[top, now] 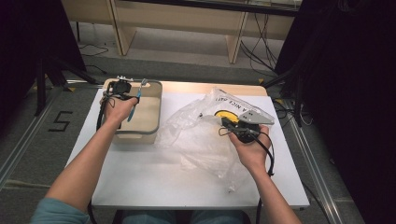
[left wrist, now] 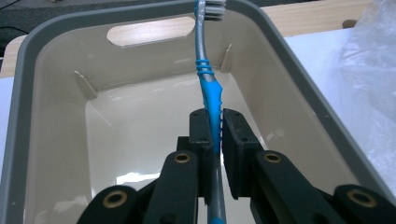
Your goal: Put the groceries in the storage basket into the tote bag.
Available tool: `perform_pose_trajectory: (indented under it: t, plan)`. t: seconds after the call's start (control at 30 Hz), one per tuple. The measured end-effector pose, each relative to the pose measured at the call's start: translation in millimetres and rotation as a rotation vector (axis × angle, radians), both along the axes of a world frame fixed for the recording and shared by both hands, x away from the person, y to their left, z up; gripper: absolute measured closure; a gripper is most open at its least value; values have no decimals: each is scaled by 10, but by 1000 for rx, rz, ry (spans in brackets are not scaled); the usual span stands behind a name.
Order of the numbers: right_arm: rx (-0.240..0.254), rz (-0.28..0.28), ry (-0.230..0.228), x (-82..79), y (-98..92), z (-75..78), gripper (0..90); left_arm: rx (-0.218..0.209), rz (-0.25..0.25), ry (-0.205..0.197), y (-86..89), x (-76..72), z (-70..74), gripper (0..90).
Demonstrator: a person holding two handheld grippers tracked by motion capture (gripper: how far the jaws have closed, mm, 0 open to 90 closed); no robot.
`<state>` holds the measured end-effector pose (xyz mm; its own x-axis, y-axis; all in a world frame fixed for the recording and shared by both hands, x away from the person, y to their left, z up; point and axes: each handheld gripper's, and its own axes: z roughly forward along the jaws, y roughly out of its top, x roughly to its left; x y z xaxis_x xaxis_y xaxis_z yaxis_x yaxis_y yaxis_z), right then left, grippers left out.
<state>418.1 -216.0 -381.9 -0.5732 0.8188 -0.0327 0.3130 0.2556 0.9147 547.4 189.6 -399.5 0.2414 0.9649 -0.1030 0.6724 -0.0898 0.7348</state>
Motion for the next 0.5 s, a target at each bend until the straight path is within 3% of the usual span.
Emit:
perform_pose_trajectory:
  t: [0.5]
  plan:
    - [-6, 0, 3, 1, 5, -9, 900, -25, -26, -42, 23, -160, 119, 823]
